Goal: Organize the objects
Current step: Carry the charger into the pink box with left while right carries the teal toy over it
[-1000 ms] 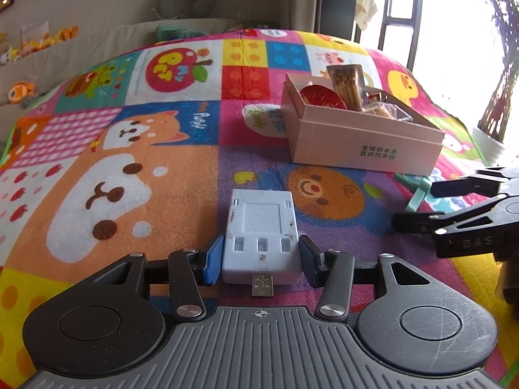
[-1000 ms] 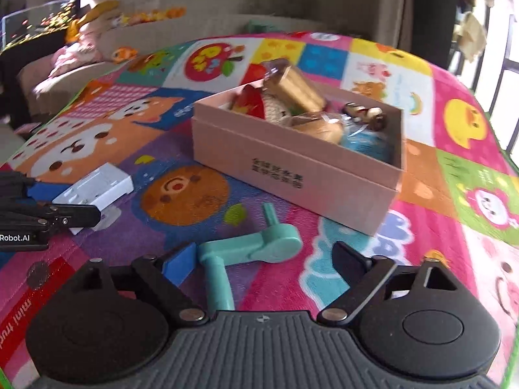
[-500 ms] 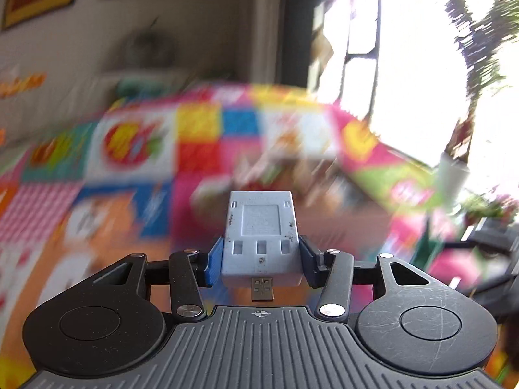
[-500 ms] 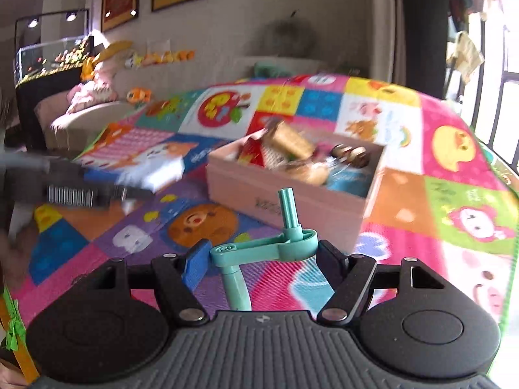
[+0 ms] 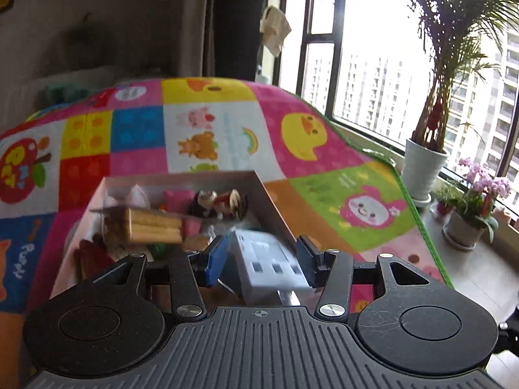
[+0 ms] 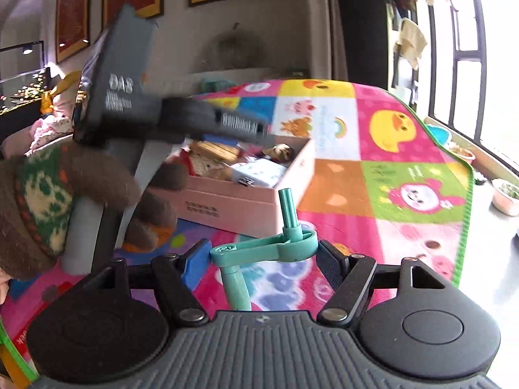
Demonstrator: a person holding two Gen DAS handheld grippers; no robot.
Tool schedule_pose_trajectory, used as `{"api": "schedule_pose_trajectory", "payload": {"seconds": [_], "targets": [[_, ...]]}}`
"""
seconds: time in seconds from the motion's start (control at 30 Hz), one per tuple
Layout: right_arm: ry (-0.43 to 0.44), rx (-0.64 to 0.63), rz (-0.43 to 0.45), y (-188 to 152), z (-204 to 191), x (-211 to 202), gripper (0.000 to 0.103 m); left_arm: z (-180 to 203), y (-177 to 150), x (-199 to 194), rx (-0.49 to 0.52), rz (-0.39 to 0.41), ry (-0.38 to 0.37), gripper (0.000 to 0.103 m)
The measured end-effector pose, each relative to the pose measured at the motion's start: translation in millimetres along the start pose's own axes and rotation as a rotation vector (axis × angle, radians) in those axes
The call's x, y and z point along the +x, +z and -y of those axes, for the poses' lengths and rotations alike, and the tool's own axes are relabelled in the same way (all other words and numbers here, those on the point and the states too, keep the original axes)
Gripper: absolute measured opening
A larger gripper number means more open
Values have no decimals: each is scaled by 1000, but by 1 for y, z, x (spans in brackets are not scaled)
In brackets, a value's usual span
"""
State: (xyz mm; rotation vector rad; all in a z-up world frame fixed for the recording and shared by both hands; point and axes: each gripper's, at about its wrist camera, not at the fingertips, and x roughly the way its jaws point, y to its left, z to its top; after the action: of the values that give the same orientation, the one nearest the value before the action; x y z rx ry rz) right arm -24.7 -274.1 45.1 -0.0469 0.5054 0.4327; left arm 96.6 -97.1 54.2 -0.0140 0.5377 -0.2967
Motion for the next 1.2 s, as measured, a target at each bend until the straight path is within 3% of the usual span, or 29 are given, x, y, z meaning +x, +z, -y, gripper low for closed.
{"api": "schedule_pose_trajectory", "payload": {"seconds": [0.07,0.17,0.3,0.37,0.5,0.57,0.67,0.7,0.73,0.77,0.9,1.2], "targets": [[-7,18,-3,0,7,0,71,-8,-6,-15,-38,30,-18,53],[-9,42,-9,2,13,2,71,-33,-4,-50,-113,144,-6,53],[-16,60,-3,18,19,7,71,-83,-3,-78,-233,233,85,52],[-7,98,6,39,23,12,71,-104,-8,-81,-281,203,114,51],[64,210,7,96,32,29,71,-129,-28,-89,-320,175,84,51],[111,261,-2,128,33,50,71,-136,-38,-91,-334,173,66,51],[113,319,-17,169,26,90,72,-149,-50,-91,-384,161,38,51],[111,358,-34,178,25,106,73,-152,-53,-92,-394,156,33,51],[128,394,-56,185,23,123,84,-155,-55,-94,-397,150,31,51],[141,419,-72,189,22,138,89,-157,-57,-96,-397,142,30,51],[68,402,-91,182,15,158,89,-166,-62,-107,-378,110,12,51],[-28,174,-40,126,23,88,89,-155,-42,-88,-391,70,-4,51]]}}
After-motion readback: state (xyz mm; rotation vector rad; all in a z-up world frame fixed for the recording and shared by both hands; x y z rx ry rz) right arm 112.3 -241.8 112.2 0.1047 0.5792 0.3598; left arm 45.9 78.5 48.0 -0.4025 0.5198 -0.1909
